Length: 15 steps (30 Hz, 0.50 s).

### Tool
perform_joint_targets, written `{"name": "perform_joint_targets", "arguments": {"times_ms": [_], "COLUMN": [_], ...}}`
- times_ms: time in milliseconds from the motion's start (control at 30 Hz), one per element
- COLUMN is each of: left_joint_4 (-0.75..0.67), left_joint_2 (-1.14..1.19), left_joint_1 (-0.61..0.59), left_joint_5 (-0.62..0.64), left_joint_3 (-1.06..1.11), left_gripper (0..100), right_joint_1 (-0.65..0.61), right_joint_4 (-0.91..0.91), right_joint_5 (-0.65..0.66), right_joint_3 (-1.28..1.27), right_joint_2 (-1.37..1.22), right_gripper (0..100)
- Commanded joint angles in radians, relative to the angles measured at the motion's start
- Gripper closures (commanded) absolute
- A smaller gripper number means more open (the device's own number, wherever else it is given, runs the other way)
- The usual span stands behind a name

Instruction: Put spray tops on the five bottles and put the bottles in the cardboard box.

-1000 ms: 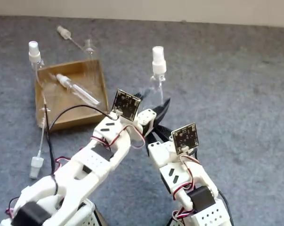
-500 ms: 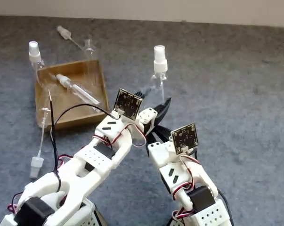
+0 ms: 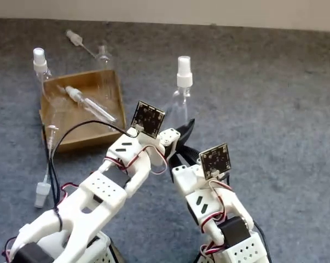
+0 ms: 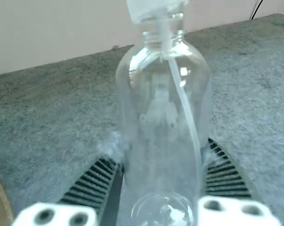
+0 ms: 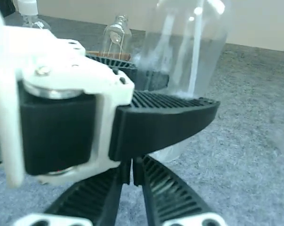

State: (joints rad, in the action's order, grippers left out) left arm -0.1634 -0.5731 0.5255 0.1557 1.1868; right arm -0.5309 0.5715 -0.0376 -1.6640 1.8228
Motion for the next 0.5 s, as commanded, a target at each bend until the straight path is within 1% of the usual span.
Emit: {"name": "perform_joint_targets", "arguments": {"times_ms": [0,200,367,467], "left_joint_4": [0.112,0.213,0.311,0.333], "left_joint_2": [-0.091,-0.197,-0.292,-0.331], "left_joint_1": [0.041,0.042,0.107,0.113], "left_joint_5": [-0.005,-0.005,-0.005,-0.005], "left_joint_3": [-0.015,-0.015,-0.015,-0.013], "left_gripper": [92,92,92,92], "right_joint_1": [0.041,0.041,0.041,0.041], "right_joint_4": [-0.025,-0.025,-0.025,-0.025], "right_joint_5": [0.011,0.011,0.011,0.011], "right_joint_3": [-0.007,-0.008,-0.008,-0.008], "right_joint_2": [0.018,0.018,0.018,0.018], "right_gripper": [99.1,99.1,99.1,99.1]}}
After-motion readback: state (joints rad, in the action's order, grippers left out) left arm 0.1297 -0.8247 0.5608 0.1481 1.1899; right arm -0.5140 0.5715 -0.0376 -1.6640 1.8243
